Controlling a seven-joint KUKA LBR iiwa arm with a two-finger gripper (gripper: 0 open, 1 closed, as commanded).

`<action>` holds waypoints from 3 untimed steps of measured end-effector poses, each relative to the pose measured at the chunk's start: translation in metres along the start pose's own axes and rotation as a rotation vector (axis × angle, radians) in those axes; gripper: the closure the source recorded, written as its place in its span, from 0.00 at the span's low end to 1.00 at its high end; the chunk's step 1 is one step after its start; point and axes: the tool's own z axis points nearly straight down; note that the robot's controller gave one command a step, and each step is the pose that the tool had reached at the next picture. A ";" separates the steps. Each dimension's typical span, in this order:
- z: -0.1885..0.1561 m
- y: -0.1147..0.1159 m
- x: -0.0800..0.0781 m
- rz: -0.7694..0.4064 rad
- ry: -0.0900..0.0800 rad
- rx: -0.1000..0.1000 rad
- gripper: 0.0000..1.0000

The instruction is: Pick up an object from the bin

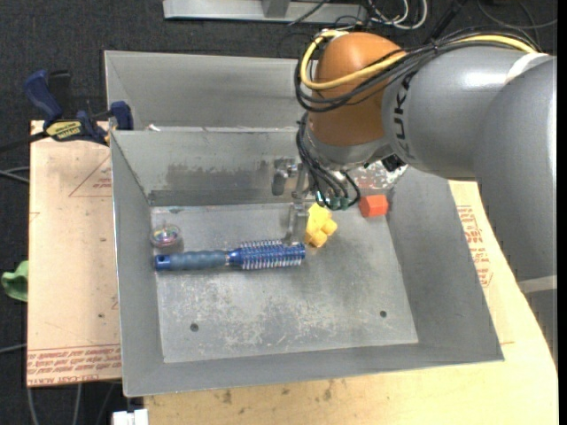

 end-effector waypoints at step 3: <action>0.043 0.009 0.050 0.083 -0.007 0.000 0.00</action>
Offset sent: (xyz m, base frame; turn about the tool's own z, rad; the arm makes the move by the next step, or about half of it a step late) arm -0.0394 0.0250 -0.0725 -0.1097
